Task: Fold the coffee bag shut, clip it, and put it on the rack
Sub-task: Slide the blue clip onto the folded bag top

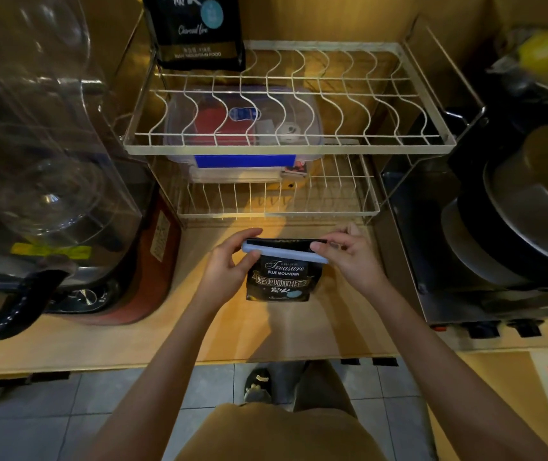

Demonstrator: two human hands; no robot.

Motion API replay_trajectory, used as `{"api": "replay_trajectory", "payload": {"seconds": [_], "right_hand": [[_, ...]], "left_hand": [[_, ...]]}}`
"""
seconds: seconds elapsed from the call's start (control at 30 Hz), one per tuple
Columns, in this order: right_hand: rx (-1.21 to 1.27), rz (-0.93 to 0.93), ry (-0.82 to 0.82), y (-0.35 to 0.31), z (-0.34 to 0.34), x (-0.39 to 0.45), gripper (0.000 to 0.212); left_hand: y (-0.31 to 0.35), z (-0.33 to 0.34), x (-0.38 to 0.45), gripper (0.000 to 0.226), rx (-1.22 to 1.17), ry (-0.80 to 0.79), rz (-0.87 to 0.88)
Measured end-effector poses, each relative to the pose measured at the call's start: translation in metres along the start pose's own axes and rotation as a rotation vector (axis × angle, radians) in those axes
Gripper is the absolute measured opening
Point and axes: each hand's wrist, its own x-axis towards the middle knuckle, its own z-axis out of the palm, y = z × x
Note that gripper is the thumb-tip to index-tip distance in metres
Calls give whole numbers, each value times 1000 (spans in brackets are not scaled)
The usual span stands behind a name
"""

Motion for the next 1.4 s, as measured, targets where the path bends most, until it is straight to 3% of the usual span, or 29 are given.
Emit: {"api": "replay_trajectory", "payload": {"seconds": [0.2, 0.3, 0.53, 0.73, 0.83, 1.03, 1.13, 1.27, 1.4], "right_hand": [[154, 9, -240, -4, -12, -7, 30], [210, 46, -261, -5, -17, -9, 46], [-291, -74, -343, -21, -25, -4, 47], [-462, -153, -318, -31, -28, -3, 35], [-510, -170, -327, -31, -29, -1, 31], [-514, -241, -317, -30, -28, -1, 28], [-503, -251, -312, -27, -28, -3, 29], [-396, -145, -264, -17, -27, -5, 40], [-367, -162, -195, -5, -26, -5, 32]], "left_hand": [[-4, 0, -2, 34, 11, 14, 7], [-4, 0, -2, 33, 33, 27, 2], [-4, -1, -3, 32, 36, 42, 4], [4, -3, -3, 31, 121, 0, -10], [17, -11, 4, 35, 346, -83, -8], [47, 32, 22, 42, 872, -250, 306], [48, 42, 29, 28, 846, -291, 294], [47, 41, 32, 27, 798, -310, 286], [44, 41, 30, 26, 788, -314, 309]]}}
